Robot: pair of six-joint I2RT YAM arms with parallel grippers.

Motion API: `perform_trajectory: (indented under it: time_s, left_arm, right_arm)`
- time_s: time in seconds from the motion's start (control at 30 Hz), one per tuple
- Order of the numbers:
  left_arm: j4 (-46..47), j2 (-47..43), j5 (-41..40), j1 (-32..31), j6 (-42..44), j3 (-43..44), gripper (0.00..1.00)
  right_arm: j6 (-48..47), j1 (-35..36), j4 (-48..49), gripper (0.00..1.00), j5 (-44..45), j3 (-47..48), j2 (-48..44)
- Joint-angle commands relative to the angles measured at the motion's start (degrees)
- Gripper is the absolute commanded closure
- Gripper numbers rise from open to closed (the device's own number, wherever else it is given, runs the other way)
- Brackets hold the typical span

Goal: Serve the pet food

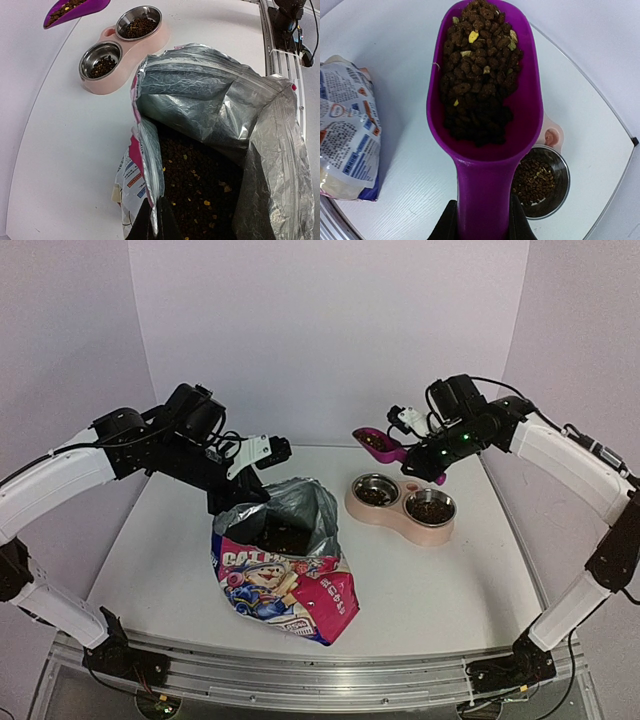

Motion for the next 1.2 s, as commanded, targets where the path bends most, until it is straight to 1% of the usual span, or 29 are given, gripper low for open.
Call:
perform_trajectory:
  time_s: [0.0, 0.27, 0.37, 0.53, 0.63, 1.17]
  left_arm:
    - [-1.21, -1.48, 1.95, 0.12, -1.07, -0.77, 1.0]
    - [-0.91, -1.92, 2.09, 0.12, -0.67, -1.54, 1.0]
    - [-0.77, -1.86, 2.19, 0.12, -0.47, -1.66, 1.0]
    - [-0.67, -2.08, 2.31, 0.12, -0.18, -1.74, 1.0]
    - [-0.61, -2.07, 2.18, 0.21, -0.02, -1.74, 1.0]
    - [-0.35, -0.99, 1.91, 0.81, 0.77, -0.27, 1.0]
  right_arm:
    - [-2.48, -5.61, 6.09, 1.0, -3.34, -5.34, -3.04]
    - [-9.46, -15.15, 12.67, 1.0, -5.48, -18.98, -10.52]
    - [-11.96, -17.96, 12.87, 1.0, -5.96, -21.46, -11.68]
    - [-16.26, -21.74, 12.81, 1.0, -3.76, -25.63, -13.08]
    - [-18.95, -22.66, 12.78, 1.0, -0.09, -27.79, -13.48]
    - [-26.18, -22.58, 11.58, 1.0, 7.54, -28.91, -10.65]
